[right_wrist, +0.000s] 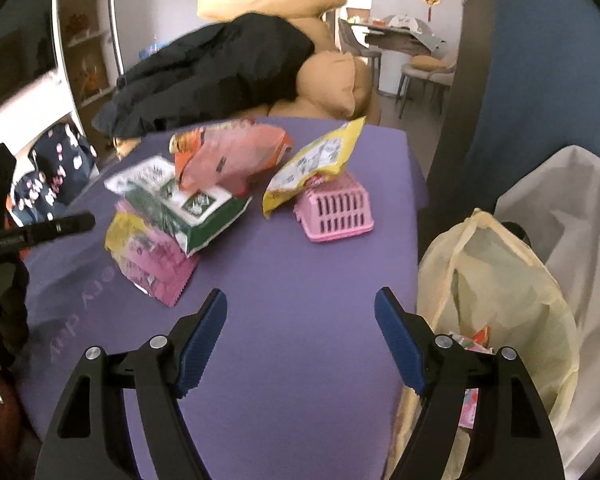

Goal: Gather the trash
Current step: 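Grasp the printed snack bag with the left tool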

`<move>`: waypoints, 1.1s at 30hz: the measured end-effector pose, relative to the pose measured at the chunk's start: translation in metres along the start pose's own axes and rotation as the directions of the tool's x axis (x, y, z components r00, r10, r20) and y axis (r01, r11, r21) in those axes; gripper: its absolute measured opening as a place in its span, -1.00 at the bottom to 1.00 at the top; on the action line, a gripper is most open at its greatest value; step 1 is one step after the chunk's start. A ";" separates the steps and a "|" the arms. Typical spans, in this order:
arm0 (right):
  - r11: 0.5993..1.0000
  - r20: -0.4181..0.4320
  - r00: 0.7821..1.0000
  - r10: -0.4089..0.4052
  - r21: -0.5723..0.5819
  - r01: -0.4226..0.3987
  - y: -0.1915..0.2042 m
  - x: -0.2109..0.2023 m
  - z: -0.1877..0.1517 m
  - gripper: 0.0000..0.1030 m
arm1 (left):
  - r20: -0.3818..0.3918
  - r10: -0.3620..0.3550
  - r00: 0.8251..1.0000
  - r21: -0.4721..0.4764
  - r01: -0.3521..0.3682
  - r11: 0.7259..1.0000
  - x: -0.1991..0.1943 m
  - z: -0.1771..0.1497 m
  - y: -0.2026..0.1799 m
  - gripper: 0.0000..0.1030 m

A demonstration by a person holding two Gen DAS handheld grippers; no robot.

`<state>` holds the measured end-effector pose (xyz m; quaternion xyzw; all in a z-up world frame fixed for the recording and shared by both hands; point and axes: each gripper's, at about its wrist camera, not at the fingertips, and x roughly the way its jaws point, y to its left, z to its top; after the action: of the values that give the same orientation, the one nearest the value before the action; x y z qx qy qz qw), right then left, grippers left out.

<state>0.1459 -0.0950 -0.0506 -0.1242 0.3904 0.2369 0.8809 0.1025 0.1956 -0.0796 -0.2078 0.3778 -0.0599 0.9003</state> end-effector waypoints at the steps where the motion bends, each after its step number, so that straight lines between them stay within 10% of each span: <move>1: 0.999 -0.018 0.999 -0.035 -0.021 0.035 0.005 0.004 0.000 0.41 | -0.005 0.000 1.000 -0.006 0.000 1.000 0.002 0.002 0.000 0.08; 13: 0.996 0.095 0.991 -0.093 -0.008 0.094 -0.003 -0.023 0.028 0.41 | 0.217 -0.002 0.976 0.153 -0.032 0.988 0.011 0.105 0.010 0.20; 26: 0.993 0.111 0.988 -0.111 0.051 0.105 -0.027 0.004 0.059 0.41 | -0.080 0.071 0.994 0.095 -0.063 0.993 0.147 0.177 0.061 0.20; 33: 0.996 0.129 0.990 -0.063 0.074 0.053 -0.023 0.006 0.080 0.40 | -0.143 0.068 0.987 0.060 -0.060 0.996 0.127 0.155 0.055 -0.38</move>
<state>0.2118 -0.0803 -0.0014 -0.0886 0.3362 0.2049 0.9150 0.2989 0.2624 -0.0887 -0.1658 0.4469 -0.0562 0.8773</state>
